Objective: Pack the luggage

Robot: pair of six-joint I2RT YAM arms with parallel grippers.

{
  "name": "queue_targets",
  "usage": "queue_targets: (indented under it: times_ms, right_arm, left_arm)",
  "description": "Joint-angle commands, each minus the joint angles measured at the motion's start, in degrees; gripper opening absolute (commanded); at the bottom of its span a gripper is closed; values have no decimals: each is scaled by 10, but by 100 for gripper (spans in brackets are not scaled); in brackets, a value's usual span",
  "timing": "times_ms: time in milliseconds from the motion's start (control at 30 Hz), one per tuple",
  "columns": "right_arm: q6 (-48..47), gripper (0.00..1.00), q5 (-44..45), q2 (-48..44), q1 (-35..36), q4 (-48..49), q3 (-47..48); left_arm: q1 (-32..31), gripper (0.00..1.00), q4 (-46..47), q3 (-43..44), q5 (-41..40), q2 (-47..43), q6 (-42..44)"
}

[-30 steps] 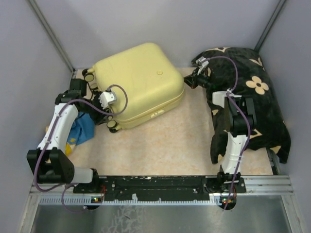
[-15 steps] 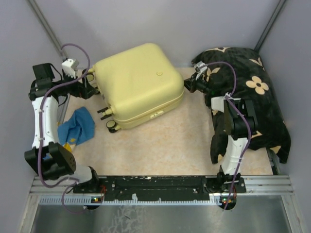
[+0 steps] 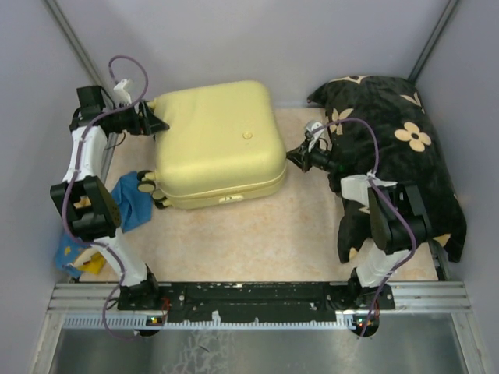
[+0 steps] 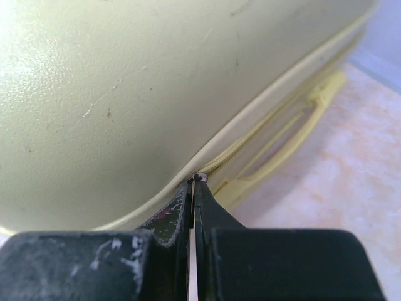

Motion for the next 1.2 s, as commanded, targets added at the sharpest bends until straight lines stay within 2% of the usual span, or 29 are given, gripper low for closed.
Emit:
queue_targets:
  times_ms: [0, 67, 167, 367, 567, 767, 933, 1067, 1167]
  right_arm:
    - [-38, 0, -132, -117, 66, 3, -49]
    - [-50, 0, -118, -126, 57, -16, -47]
    - [-35, 0, -81, -110, 27, 5, -31]
    - [42, 0, -4, -1, -23, 88, 65]
    - [153, 0, 44, 83, -31, 139, 168]
    - [172, 0, 65, 118, -29, 139, 200]
    - [153, 0, 31, 86, -6, 133, 149]
    - [137, 0, 22, 63, 20, 133, 102]
    - [138, 0, 24, 57, 32, 130, 93]
  left_arm:
    - [-66, 85, -12, 33, -15, 69, 56]
    - [-77, 83, -18, 46, -17, 87, 69]
    - [-77, 79, -26, 50, -33, 103, 93]
    - [-77, 71, -50, 54, -91, 119, 159]
    - [-77, 67, -62, 71, -115, 137, 181]
    - [-78, 67, -71, 109, -114, 150, 181]
    - [-91, 76, 18, 123, -154, 89, 136]
    - [-142, 85, 166, 67, -286, 33, 148]
    - [-187, 86, 212, 87, -368, 51, 172]
